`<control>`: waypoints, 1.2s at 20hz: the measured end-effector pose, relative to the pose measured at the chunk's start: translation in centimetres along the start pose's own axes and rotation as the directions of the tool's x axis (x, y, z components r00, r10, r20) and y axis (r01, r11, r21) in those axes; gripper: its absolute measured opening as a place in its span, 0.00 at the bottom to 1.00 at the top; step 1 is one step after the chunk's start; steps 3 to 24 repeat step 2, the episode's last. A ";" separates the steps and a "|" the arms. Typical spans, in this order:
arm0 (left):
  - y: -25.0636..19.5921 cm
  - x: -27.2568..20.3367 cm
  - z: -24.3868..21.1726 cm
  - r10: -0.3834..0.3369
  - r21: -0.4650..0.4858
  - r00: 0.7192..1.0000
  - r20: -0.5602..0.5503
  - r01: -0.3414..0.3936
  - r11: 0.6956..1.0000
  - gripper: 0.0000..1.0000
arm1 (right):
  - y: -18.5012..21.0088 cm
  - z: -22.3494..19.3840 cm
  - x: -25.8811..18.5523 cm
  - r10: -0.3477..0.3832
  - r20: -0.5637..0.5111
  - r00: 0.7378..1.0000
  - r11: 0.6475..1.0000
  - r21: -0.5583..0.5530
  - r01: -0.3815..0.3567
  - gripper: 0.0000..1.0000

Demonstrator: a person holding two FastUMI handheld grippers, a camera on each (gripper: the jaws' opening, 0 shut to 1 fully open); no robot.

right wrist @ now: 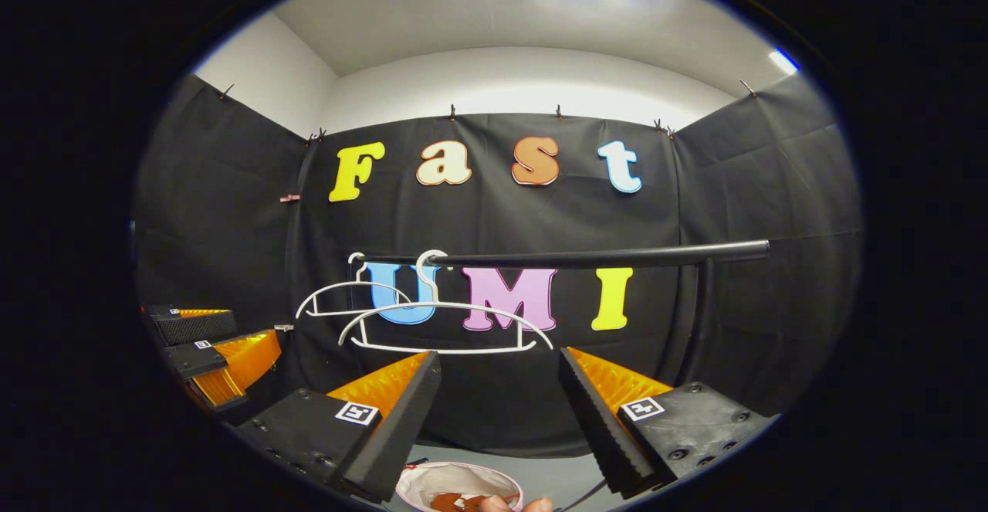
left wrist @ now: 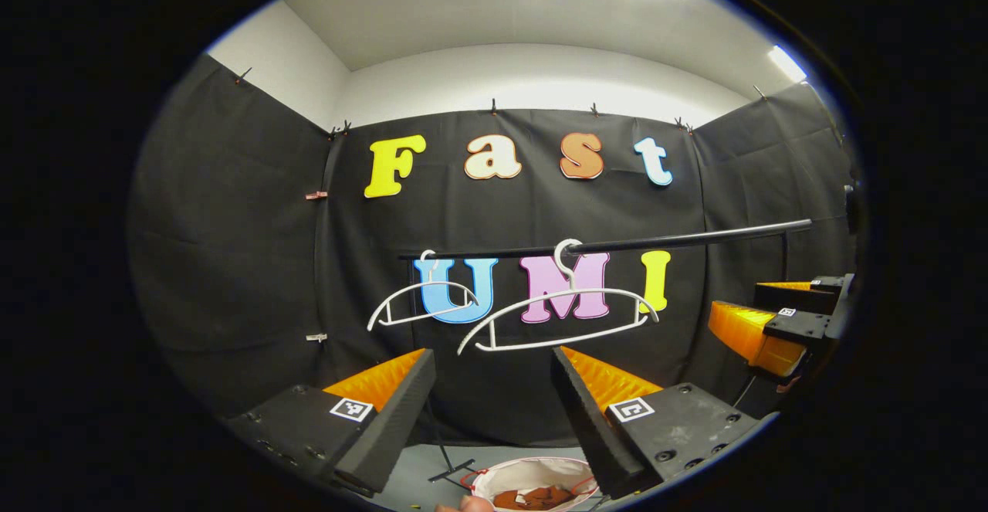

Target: Grasp the clothes on the hanger with both hands and then place them into the laundry hamper below.

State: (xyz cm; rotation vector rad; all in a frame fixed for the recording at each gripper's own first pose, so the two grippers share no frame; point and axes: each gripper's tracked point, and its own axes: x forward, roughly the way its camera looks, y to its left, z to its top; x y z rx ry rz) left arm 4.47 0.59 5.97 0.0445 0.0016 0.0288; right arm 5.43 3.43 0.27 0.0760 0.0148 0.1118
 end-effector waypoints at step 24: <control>-0.1 -0.1 0.1 -0.001 -0.001 1.000 0.002 0.001 1.000 0.95 | 0.0 0.1 0.1 0.000 0.003 1.000 1.000 0.000 0.000 0.98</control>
